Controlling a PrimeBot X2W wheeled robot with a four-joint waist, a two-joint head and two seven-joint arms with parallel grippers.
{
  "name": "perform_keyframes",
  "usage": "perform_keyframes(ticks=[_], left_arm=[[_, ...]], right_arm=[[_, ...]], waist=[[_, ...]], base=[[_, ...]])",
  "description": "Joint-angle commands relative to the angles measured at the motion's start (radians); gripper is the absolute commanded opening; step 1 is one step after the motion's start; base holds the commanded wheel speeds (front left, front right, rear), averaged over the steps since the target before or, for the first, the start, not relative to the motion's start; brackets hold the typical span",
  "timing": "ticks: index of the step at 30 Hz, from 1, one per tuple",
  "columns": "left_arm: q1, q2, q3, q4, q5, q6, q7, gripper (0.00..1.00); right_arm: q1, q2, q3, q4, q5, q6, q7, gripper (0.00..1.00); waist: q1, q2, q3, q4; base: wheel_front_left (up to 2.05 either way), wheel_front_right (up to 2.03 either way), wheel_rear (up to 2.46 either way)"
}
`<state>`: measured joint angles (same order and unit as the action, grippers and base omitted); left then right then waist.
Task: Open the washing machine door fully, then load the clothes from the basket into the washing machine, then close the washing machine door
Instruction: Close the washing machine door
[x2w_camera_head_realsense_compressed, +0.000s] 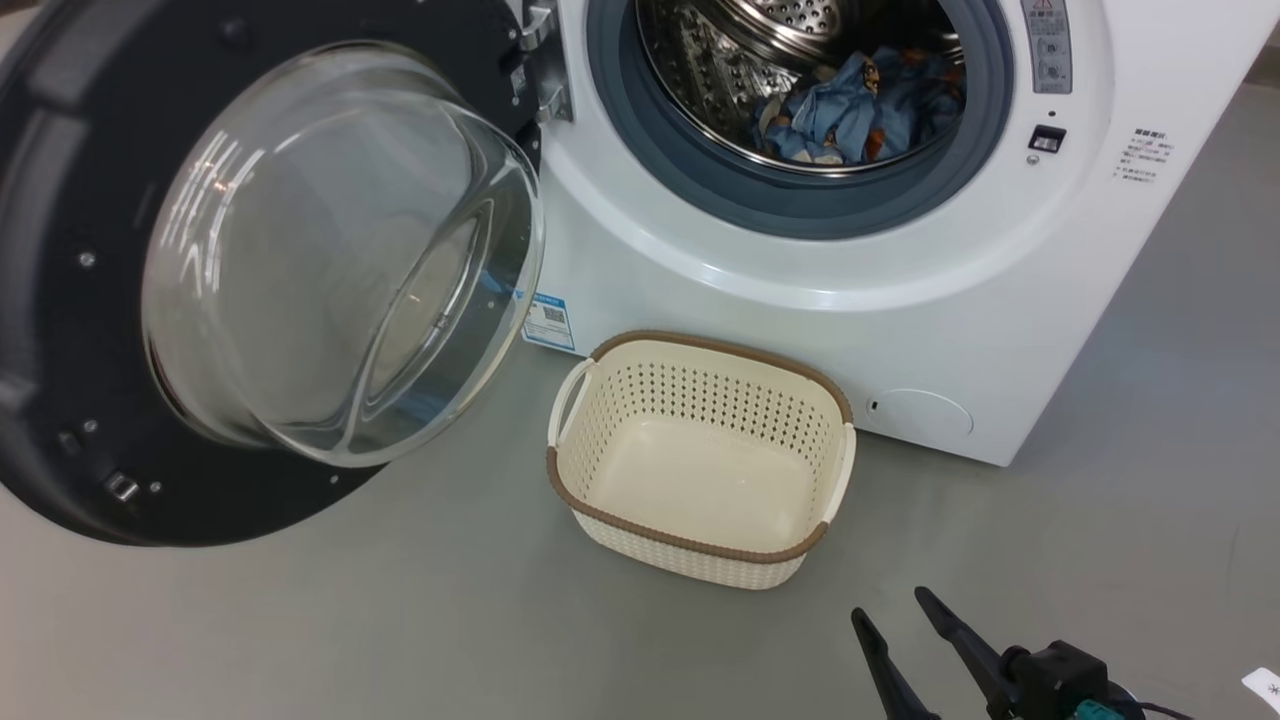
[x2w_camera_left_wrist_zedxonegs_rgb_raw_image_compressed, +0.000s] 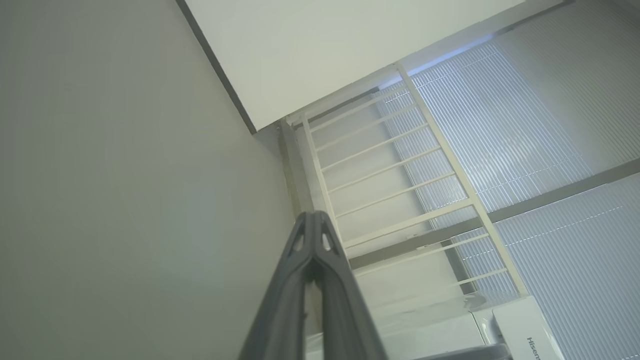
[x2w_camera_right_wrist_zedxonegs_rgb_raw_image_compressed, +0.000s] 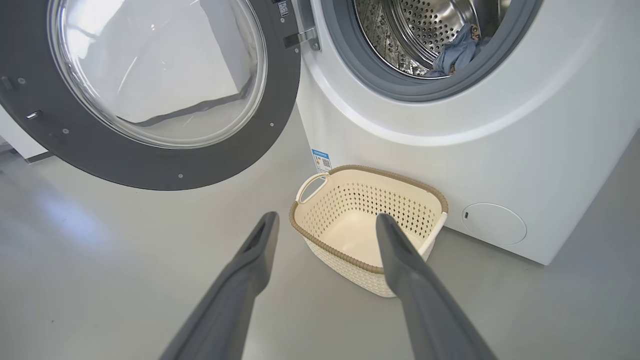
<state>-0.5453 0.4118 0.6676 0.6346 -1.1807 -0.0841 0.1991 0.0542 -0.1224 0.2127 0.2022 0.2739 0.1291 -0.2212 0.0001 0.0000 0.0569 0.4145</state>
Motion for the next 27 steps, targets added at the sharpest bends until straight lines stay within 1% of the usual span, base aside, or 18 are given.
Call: perform_keyframes(ticks=[1, 5, 12, 17, 22, 27], left_arm=[[-0.035, 0.074, 0.022, -0.013, -0.011, -0.006, 0.011, 0.0], [-0.069, 0.095, 0.019, 0.033, -0.02, -0.01, 0.021, 0.0], [-0.123, 0.109, -0.018, 0.086, -0.025, -0.011, 0.07, 0.0], [-0.144, 0.096, -0.016, 0.106, -0.065, -0.019, 0.116, 0.0], [-0.126, 0.086, -0.019, 0.12, -0.083, -0.024, 0.159, 0.0], [-0.116, 0.066, -0.031, 0.104, -0.111, -0.032, 0.222, 0.0]], right_arm=[[-0.043, -0.007, 0.023, -0.029, -0.018, 0.002, -0.002, 1.0], [-0.046, -0.013, 0.02, -0.041, -0.021, 0.002, 0.007, 1.0], [-0.055, -0.023, 0.018, -0.058, -0.025, 0.002, 0.018, 1.0], [-0.064, -0.028, 0.017, -0.069, -0.031, 0.002, 0.026, 1.0], [-0.066, -0.03, 0.016, -0.081, -0.034, 0.002, 0.035, 1.0], [-0.067, -0.036, 0.01, -0.098, -0.038, 0.002, 0.047, 1.0]], waist=[[-0.0001, 0.0, 0.012, -0.009], [-0.0001, 0.0, 0.03, -0.018], [-0.0001, 0.0, 0.059, -0.028], [-0.0001, 0.0, 0.08, -0.031], [-0.0001, 0.0, 0.092, -0.033], [-0.0001, 0.0, 0.107, -0.03]], base=[[0.0, 0.0, 0.0], [0.0, 0.0, 0.0], [0.0, 0.0, 0.0], [0.0, 0.0, 0.0], [0.0, 0.0, 0.0], [0.0, 0.0, 0.0]])
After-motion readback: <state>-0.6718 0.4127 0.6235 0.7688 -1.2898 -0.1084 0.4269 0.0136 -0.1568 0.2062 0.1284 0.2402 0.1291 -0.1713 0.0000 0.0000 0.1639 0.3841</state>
